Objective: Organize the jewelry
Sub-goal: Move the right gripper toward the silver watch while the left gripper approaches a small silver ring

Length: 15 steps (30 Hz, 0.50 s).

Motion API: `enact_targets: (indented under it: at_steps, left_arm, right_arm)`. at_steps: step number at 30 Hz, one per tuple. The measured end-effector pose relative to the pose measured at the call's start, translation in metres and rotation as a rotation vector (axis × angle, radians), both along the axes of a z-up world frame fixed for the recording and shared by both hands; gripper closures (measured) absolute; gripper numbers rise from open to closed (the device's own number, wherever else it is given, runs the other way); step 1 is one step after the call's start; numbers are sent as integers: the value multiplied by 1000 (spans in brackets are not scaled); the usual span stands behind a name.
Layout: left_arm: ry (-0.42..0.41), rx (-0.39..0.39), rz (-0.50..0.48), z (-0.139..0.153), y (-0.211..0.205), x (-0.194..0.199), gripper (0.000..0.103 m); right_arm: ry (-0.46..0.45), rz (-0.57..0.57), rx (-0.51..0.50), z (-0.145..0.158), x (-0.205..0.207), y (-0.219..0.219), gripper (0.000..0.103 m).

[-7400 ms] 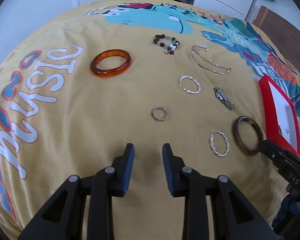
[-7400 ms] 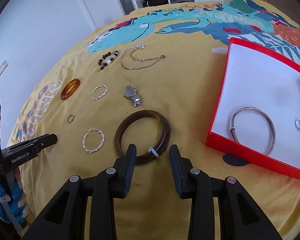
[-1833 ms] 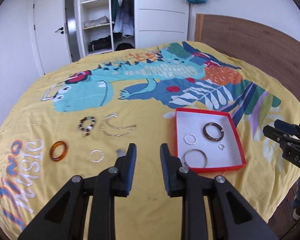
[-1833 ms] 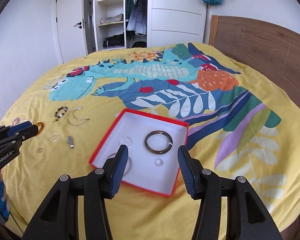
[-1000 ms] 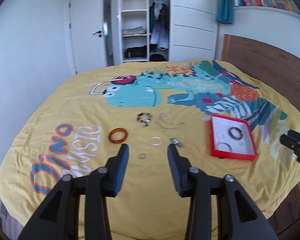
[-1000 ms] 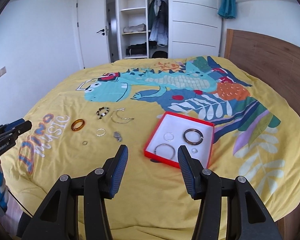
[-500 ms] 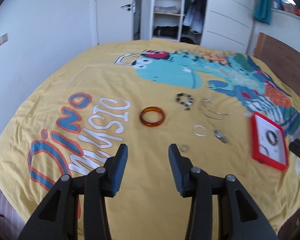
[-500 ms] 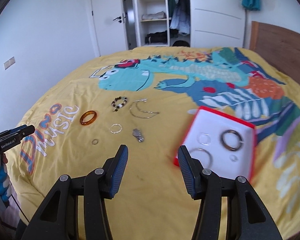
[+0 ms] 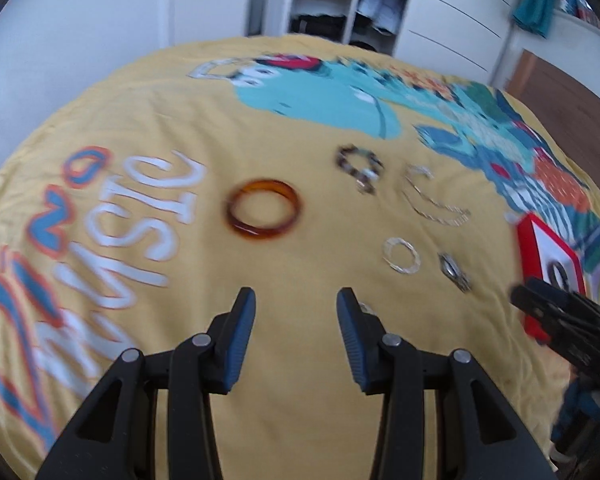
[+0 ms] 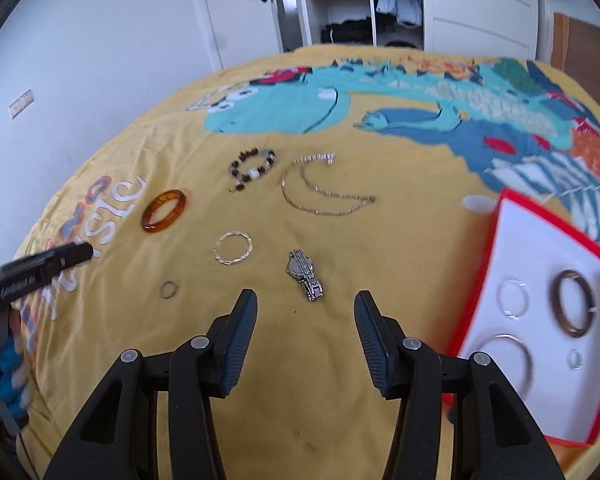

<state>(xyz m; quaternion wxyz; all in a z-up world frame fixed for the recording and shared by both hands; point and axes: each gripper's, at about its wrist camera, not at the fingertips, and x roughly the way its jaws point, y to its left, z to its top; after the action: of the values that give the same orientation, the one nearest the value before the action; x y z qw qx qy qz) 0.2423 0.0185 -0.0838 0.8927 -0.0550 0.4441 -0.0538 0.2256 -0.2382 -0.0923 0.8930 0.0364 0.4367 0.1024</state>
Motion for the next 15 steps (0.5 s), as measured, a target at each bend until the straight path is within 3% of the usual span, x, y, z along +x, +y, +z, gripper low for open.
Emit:
enact_targets:
  at_steps: [15]
  left_arm:
    - [80, -14, -119, -56, -41, 17, 63]
  right_arm:
    - [36, 86, -48, -45, 59, 29, 56]
